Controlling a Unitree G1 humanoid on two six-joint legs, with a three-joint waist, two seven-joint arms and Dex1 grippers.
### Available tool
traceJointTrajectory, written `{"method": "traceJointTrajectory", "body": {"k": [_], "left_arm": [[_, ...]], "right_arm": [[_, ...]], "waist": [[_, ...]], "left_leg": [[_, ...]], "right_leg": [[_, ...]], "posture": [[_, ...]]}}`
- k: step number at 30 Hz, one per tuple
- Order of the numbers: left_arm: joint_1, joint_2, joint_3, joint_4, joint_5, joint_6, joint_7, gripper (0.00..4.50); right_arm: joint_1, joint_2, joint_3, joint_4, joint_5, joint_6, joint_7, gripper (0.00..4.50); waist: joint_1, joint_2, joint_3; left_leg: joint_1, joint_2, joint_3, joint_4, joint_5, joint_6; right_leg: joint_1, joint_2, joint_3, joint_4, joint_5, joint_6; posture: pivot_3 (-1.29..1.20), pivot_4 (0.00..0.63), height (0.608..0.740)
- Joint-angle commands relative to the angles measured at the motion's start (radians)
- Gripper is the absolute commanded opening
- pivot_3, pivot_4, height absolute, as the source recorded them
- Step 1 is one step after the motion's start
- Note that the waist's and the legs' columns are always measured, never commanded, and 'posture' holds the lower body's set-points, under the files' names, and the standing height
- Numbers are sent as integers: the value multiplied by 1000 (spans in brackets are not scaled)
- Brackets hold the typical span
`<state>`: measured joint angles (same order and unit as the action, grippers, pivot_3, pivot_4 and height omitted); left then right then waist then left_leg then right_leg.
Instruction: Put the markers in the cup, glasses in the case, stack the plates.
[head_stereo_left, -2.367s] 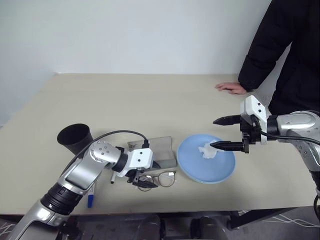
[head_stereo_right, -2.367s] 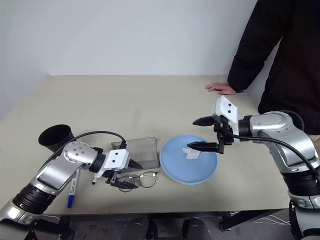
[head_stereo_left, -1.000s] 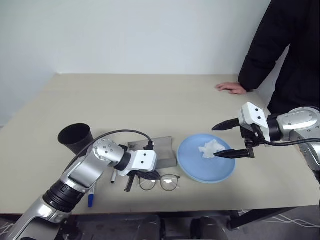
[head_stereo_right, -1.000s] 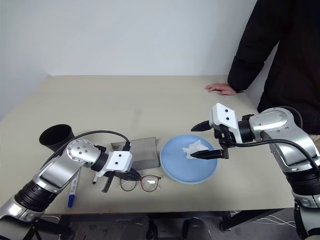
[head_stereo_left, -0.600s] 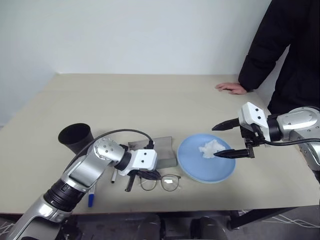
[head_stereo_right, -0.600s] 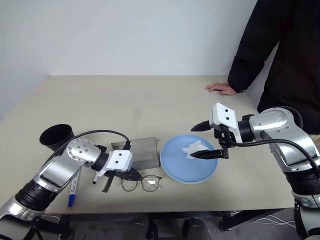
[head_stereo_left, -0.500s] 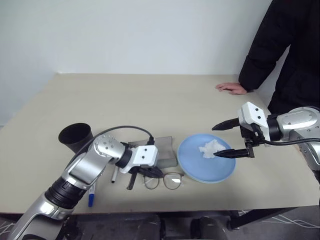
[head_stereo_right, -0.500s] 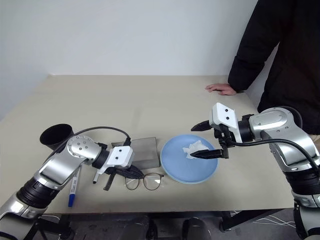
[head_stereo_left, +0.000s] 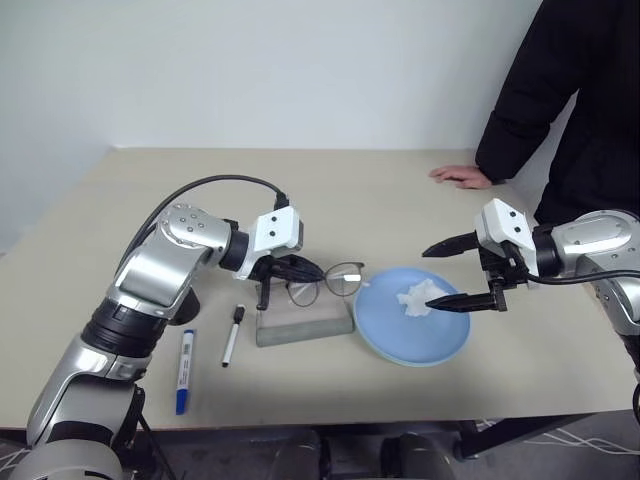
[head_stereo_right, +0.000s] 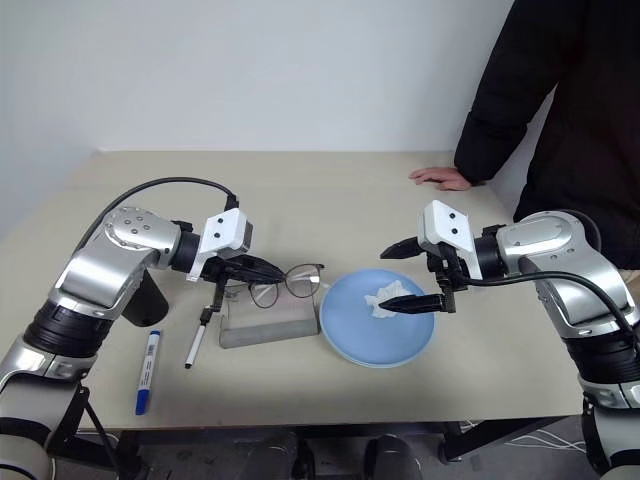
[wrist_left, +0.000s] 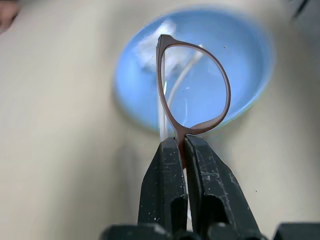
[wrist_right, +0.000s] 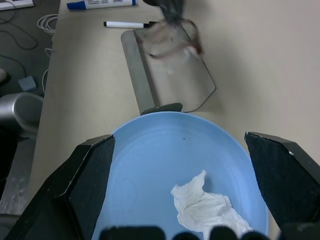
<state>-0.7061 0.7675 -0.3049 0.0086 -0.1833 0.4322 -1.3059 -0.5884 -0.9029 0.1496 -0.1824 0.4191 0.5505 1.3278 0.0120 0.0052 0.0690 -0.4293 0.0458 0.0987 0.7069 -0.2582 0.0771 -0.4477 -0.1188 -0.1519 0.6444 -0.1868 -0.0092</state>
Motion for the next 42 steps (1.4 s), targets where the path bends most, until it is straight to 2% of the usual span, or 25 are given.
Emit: {"method": "traceJointTrajectory", "body": {"k": [1, 11, 30, 41, 42], "left_arm": [[-6, -15, -12, 56, 64, -66, 40, 31], [52, -52, -68, 123, 195, -207, 92, 31], [113, -28, -80, 13, 212, -167, -12, 31], [122, -1, -80, 21, 233, -174, -43, 31], [121, -2, -78, 23, 232, -172, -42, 445]], "right_arm": [[-37, 3, -16, -4, -1, -10, 2, 4500], [-29, 2, -28, -15, 10, 5, -7, 4500], [-17, -7, -37, -30, 20, 26, -19, 4500], [-15, -5, -37, -33, 23, 31, -22, 4500], [-15, -4, -36, -31, 22, 31, -22, 4500]], "waist": [[0, 0, 0], [0, 0, 0], [1, 0, 0], [1, 0, 0], [1, 0, 0]], "left_leg": [[0, 0, 0, 0, 0, 0], [-1, -1, 0, 0, -1, 1], [-1, -1, 0, 0, -1, 1], [0, 0, 0, 0, -1, 1], [0, 0, 0, 0, -1, 1]], "right_leg": [[0, 0, 0, 0, 0, 0], [0, -2, 0, 0, 0, 0], [-1, -2, 0, 0, 0, 0], [-1, -2, 0, 0, 0, 0], [-1, -2, 0, 0, 0, 0]], "posture": [[0, 0, 697], [0, 0, 697], [0, 0, 697], [0, 0, 697], [0, 0, 697]]}}
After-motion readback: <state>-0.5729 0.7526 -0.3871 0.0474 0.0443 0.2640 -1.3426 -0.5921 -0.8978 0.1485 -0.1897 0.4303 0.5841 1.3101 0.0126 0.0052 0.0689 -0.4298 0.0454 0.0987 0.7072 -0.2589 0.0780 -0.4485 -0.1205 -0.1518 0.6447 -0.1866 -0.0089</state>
